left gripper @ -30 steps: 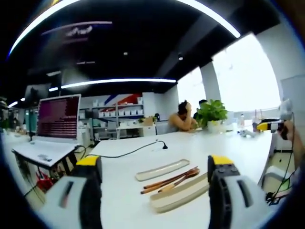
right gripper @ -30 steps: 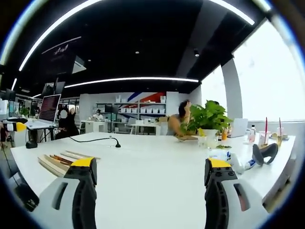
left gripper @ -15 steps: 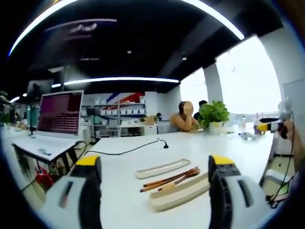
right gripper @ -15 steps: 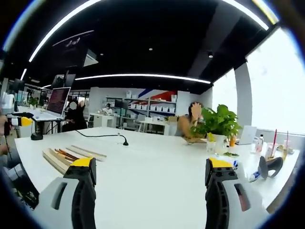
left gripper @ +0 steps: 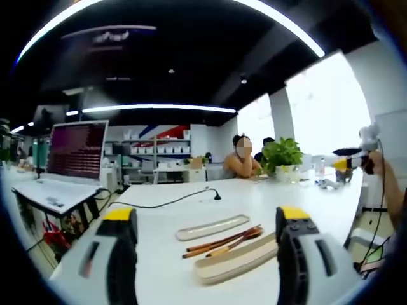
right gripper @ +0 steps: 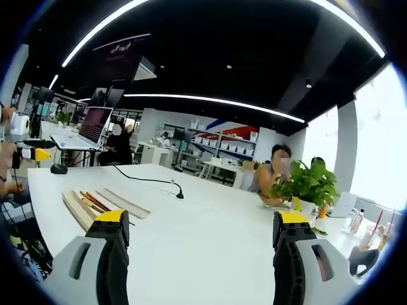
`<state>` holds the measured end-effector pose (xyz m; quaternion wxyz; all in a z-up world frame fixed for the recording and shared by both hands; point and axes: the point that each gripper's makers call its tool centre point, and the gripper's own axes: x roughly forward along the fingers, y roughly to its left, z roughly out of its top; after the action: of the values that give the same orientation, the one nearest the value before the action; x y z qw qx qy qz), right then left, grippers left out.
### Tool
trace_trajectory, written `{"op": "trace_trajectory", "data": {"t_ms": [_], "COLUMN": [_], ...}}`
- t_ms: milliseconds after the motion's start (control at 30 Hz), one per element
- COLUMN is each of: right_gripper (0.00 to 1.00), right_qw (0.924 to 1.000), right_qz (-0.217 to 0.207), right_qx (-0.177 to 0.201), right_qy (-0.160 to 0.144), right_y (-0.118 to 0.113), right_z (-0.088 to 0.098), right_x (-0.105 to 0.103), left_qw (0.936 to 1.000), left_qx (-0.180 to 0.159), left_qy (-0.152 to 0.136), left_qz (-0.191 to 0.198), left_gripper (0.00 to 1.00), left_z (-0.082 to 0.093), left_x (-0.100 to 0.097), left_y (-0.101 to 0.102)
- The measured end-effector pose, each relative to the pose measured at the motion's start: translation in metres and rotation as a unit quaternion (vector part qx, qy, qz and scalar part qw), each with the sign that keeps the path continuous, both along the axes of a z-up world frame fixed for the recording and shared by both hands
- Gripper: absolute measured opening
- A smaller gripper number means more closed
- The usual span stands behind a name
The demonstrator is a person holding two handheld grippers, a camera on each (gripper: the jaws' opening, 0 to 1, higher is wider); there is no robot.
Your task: Arrange the utensils inside the cutlery case until each visible utensil rests in its matching compartment.
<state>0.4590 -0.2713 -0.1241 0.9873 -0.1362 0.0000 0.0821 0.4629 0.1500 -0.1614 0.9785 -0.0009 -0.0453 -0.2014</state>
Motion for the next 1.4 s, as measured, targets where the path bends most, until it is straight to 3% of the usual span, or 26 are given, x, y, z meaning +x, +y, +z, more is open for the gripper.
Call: {"op": "trace_trajectory", "data": {"t_ms": [400, 700, 833, 1033, 1133, 1300, 1400], "right_gripper": [0.98, 0.97, 0.97, 0.97, 0.97, 0.95, 0.94], "right_qw": [0.9985, 0.9962, 0.9945, 0.9932, 0.9925, 0.9903, 0.9887], "right_qz": [0.045, 0.074, 0.089, 0.096, 0.101, 0.114, 0.122], "right_qx": [-0.026, -0.040, -0.044, -0.051, -0.054, -0.061, -0.067], "right_qy": [0.015, 0.025, 0.034, 0.042, 0.043, 0.050, 0.056], "right_y": [0.033, 0.049, 0.058, 0.061, 0.063, 0.069, 0.072], "right_z": [0.013, 0.012, 0.007, 0.001, 0.001, -0.002, -0.006], "right_x": [0.032, 0.045, 0.048, 0.051, 0.054, 0.064, 0.071], "left_qw": [0.9998, 0.9999, 0.9992, 0.9967, 0.9935, 0.9884, 0.9806], "left_qx": [-0.003, -0.010, 0.035, 0.066, 0.105, 0.139, 0.179], "left_qy": [-0.004, 0.003, -0.018, -0.026, -0.022, -0.019, -0.023], "left_qz": [0.022, -0.010, -0.013, -0.039, -0.040, -0.058, -0.078], "left_gripper": [0.95, 0.90, 0.90, 0.89, 0.89, 0.88, 0.88], "left_z": [0.000, 0.005, 0.021, 0.035, 0.033, 0.037, 0.036], "left_x": [0.003, 0.007, 0.019, 0.028, 0.034, 0.040, 0.043], "left_y": [0.006, -0.004, -0.012, -0.027, -0.031, -0.037, -0.043]}}
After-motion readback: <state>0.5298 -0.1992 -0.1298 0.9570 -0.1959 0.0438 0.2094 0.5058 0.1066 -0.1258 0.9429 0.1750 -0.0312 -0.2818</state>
